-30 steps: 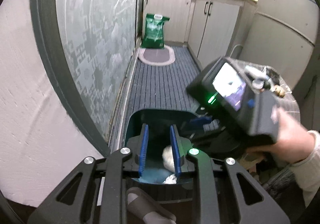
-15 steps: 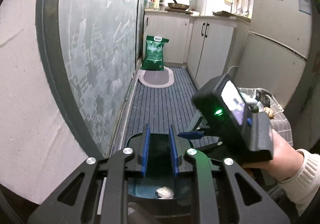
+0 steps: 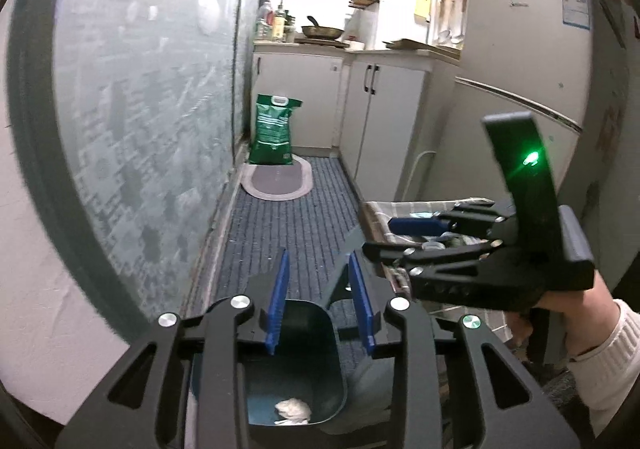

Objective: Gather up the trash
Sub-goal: 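Return both grippers to the table and reach the left gripper to the walnut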

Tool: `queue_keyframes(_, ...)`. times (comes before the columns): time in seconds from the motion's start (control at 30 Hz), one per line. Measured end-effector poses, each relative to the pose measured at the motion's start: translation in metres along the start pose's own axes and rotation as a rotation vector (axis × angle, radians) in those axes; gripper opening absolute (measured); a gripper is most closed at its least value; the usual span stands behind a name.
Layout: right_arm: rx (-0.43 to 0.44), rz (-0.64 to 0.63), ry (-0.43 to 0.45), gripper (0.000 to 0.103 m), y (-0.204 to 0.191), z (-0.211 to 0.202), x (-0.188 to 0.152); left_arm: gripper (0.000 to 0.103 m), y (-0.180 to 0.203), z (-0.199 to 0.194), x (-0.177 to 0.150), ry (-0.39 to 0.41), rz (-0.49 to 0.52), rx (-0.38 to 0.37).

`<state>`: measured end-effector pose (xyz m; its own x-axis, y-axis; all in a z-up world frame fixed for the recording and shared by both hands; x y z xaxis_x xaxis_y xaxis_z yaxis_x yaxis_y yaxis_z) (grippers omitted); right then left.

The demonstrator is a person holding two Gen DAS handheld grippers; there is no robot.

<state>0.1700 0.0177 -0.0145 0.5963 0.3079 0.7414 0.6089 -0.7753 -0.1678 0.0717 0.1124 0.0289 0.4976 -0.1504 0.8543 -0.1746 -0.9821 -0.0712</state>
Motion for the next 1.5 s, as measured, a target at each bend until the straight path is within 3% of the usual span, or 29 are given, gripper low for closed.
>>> queue_keyframes(0.43,-0.120,0.097,0.037,0.050,0.089,-0.058,-0.026,0.037,0.072,0.053,0.004,-0.075,0.054,-0.100)
queue_keyframes(0.53,-0.137,0.123,0.032,0.050,0.105,-0.067,-0.032,0.042,0.085,0.066,0.001,-0.099,0.071,-0.103)
queue_keyframes(0.87,-0.188,0.166,-0.002,0.050,0.140,-0.082,-0.053,0.042,0.113,0.112,-0.013,-0.203,0.049,-0.173)
queue_keyframes(1.23,-0.227,0.181,-0.037,0.050,0.166,-0.096,-0.075,0.042,0.136,0.149,-0.011,-0.288,0.031,-0.160)
queue_keyframes(1.5,-0.250,0.195,-0.068,0.050,0.185,-0.101,-0.089,0.041,0.141,0.163,-0.009,-0.318,0.036,-0.104)
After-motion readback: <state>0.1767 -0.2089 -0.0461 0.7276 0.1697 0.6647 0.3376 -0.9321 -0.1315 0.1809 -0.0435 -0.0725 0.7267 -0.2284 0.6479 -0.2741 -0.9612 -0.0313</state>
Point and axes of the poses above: each gripper's, at about its wrist camera, not at the fingertips, and z roughly the way its jaws point, y to its right, x to its top, the point moved 5 cm from there along z, roughly the way its jaws point, and after that the axes turned 11 degrees about z, right-handed, at the moved point
